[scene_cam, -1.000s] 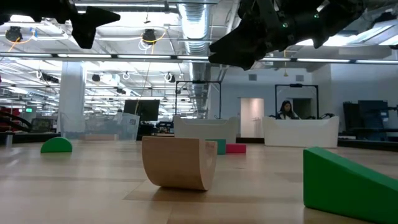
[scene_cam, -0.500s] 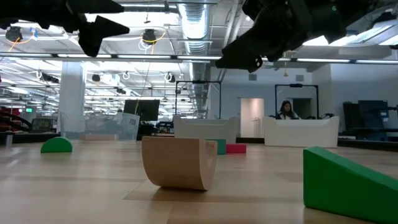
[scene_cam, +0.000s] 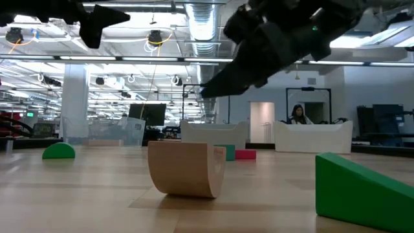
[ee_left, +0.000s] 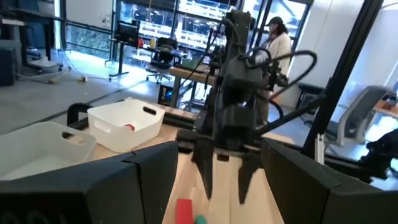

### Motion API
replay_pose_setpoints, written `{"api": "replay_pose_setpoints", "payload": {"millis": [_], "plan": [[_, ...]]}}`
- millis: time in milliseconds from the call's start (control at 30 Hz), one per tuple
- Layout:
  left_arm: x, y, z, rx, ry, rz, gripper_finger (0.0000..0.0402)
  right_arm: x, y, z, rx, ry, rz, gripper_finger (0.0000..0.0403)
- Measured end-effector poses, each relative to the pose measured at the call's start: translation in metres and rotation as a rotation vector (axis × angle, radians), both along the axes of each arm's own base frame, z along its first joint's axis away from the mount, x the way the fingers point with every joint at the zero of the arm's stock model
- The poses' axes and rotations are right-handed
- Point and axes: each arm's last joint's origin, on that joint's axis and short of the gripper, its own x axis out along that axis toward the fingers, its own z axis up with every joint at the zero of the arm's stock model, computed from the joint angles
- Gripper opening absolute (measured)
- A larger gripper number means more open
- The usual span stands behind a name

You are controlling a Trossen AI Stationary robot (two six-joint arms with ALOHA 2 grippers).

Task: Sort & place blocks by color
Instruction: Put the top right green block into the gray bin

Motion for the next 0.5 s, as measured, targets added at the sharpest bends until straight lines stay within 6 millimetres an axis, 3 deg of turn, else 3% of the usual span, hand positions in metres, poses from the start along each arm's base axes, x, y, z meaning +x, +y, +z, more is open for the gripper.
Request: {"api": "replay_pose_setpoints", "payload": {"millis": [167, 500], "plan": [[-0.006, 0.002, 0.005, 0.031, -0.032, 0.002, 0.0219, 0.015, 0.002, -0.006, -0.032, 0.042, 0.020, 0.0254], [-0.008, 0.002, -0.006, 0.000, 0.076, -0.012, 0.0219, 0.015, 0.003, 0.000, -0.046, 0.040, 0.030, 0.0254]]}}
